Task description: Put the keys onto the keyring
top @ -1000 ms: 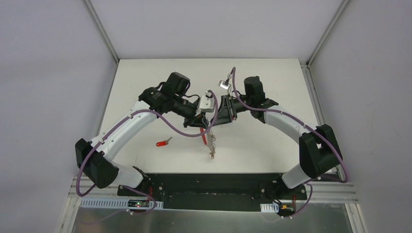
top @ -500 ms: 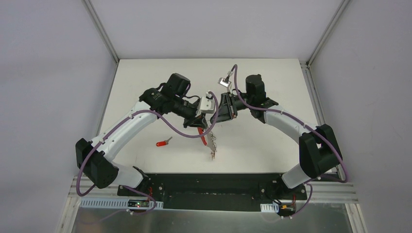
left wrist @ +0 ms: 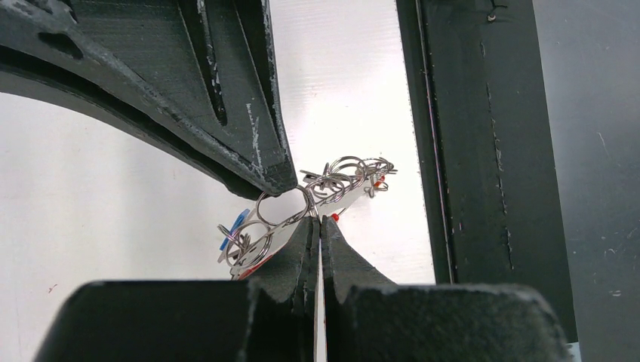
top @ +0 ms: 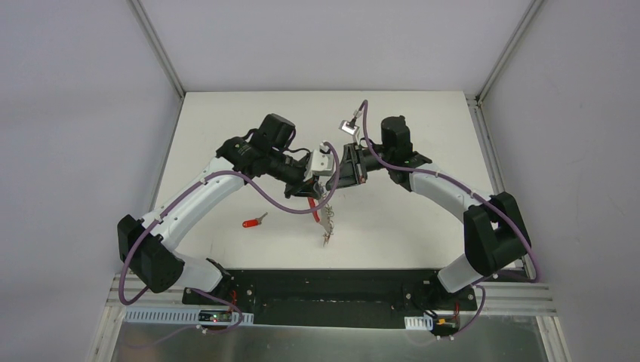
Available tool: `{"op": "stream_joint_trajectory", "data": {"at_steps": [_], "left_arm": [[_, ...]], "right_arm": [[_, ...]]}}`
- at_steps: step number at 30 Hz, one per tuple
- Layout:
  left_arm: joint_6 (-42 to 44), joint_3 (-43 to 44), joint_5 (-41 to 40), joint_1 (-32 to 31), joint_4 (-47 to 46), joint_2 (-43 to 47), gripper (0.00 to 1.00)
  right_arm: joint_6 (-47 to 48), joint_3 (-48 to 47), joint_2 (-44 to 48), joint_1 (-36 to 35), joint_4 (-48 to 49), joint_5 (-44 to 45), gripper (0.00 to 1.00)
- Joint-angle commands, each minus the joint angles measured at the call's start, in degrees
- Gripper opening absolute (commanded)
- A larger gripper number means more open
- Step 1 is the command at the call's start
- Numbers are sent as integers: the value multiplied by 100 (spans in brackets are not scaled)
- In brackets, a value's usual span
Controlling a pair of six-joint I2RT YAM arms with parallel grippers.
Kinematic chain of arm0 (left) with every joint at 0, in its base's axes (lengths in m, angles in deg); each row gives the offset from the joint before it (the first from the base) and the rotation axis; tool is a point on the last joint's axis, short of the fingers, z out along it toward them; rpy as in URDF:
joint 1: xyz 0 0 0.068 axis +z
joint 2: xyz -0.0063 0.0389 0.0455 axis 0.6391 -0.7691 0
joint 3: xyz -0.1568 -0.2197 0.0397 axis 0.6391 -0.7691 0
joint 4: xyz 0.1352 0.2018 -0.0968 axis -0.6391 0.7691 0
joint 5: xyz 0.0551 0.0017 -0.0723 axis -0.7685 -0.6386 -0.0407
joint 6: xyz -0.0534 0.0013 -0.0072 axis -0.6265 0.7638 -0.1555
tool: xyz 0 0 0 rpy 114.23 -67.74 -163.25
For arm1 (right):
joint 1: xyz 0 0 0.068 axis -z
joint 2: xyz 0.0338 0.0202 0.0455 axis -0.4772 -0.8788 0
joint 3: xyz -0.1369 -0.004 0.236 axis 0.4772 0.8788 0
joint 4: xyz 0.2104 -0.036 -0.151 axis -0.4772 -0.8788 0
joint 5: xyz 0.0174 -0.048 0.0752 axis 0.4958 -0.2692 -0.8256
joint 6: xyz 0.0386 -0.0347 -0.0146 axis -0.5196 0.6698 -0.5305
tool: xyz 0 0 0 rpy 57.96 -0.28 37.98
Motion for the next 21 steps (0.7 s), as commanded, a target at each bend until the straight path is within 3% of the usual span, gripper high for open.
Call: {"op": "stream_joint_trajectory", "data": {"at_steps": [1, 9, 21], "left_arm": [[124, -65, 106, 34, -132, 172, 0], [104, -100, 96, 34, -159, 161, 0], [124, -195, -10, 34, -188, 162, 0]], "right_arm": [[128, -173, -33, -24, 4, 61, 16], [-111, -251, -46, -44, 44, 423, 11], [-1122, -59, -158, -57, 1187, 221, 13]]}}
